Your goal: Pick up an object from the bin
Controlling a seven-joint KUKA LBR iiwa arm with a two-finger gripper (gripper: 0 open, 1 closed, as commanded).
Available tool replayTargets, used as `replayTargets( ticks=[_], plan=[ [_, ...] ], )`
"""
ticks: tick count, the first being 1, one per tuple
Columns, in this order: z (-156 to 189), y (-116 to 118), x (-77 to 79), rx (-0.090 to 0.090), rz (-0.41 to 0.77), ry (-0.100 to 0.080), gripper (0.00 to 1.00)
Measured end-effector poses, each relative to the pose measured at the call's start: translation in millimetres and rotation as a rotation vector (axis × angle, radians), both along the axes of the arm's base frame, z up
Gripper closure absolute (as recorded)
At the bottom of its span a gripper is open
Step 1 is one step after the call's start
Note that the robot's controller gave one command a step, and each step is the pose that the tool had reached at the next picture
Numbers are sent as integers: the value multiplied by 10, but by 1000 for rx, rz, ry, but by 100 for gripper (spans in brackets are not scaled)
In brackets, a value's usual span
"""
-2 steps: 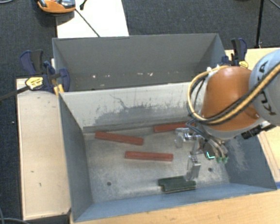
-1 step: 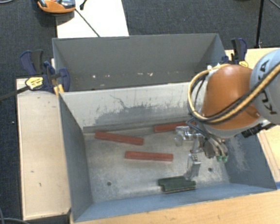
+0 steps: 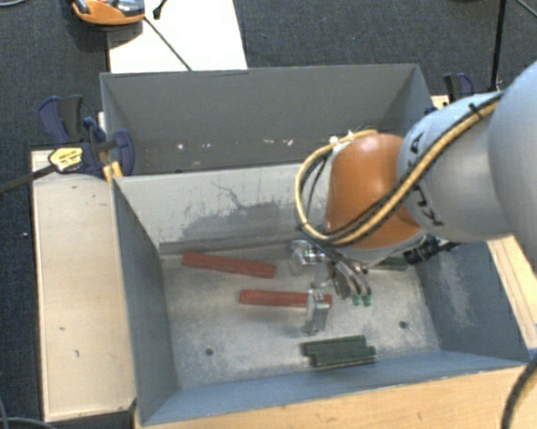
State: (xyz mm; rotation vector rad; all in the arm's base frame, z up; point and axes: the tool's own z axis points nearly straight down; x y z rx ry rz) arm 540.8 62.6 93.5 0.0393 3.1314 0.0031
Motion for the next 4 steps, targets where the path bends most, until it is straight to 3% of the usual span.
replayTargets(
  ticks=[1, 2, 3, 4],
  plan=[
    [-80, 130, 36, -2, 41, 14, 0],
    [68, 73, -122, -2, 53, 10, 0],
    [-215, 165, -32, -2, 57, 10, 0],
    [-230, 112, -134, -1, -14, 12, 100]
  ],
)
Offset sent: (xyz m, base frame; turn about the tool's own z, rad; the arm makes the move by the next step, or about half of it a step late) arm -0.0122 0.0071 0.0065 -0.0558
